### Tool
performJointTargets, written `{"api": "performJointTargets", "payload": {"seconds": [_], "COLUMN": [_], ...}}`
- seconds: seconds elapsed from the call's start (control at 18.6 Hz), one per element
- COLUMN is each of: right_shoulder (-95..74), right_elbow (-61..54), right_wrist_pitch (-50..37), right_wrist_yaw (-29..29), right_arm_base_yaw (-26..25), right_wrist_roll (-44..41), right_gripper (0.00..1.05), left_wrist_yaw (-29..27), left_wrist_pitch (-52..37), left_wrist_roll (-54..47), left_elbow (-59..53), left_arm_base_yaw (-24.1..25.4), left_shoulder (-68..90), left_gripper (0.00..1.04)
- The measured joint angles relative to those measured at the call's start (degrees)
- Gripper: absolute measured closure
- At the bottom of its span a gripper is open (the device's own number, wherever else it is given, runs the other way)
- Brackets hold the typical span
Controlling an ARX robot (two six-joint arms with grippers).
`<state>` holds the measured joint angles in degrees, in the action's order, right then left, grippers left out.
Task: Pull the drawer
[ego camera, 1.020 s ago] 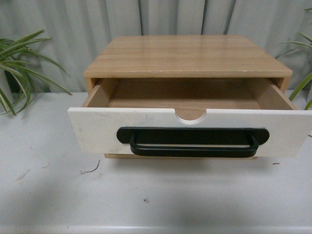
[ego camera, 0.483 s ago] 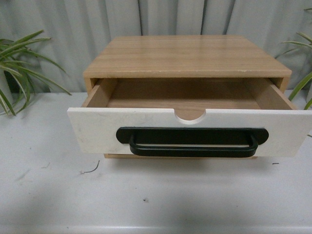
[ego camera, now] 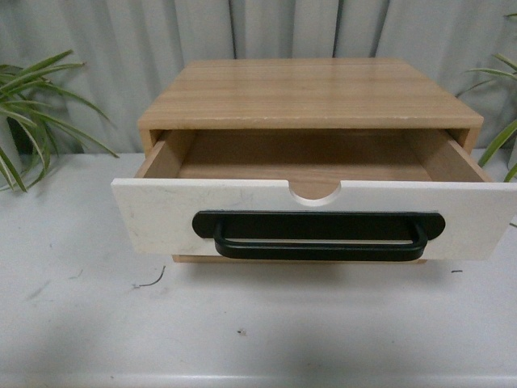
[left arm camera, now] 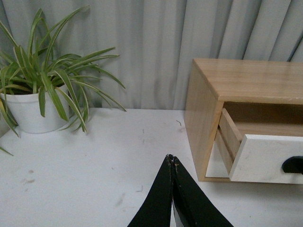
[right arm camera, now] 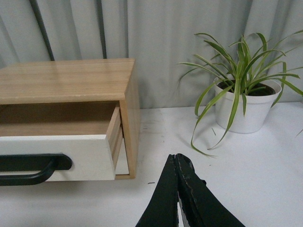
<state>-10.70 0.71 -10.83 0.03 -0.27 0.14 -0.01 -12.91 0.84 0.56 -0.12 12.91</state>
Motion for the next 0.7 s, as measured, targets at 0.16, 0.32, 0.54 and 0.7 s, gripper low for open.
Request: {"api": "performJointTargets", "payload": {"seconds": [0.16, 0.32, 0.54, 0.7], "right_shoulder": [8.6, 10.5, 10.5, 10.5], "right_elbow": [0.0, 0.0, 0.0, 0.0], "right_wrist_pitch": [11.4, 11.1, 11.1, 11.0], "right_wrist_yaw": [0.0, 0.0, 0.0, 0.0], "right_arm_base_yaw": [0.0, 0.0, 0.0, 0.0], "right_wrist_roll": [0.0, 0.0, 0.0, 0.0], "right_gripper": [1.03, 1.03, 1.03, 1.03], "left_wrist_yaw": [0.0, 0.1, 0.0, 0.0], "left_wrist_pitch": [2.6, 12.0, 12.9, 13.1], "left_wrist_roll": [0.0, -0.1, 0.0, 0.0], "left_elbow": [0.0, 0.2, 0.0, 0.0], "left_arm_base_yaw": [0.0, 0.0, 0.1, 0.1], "left_shoulder": [-2.6, -12.3, -12.4, -12.4], "left_gripper": [1.03, 1.03, 1.03, 1.03]}}
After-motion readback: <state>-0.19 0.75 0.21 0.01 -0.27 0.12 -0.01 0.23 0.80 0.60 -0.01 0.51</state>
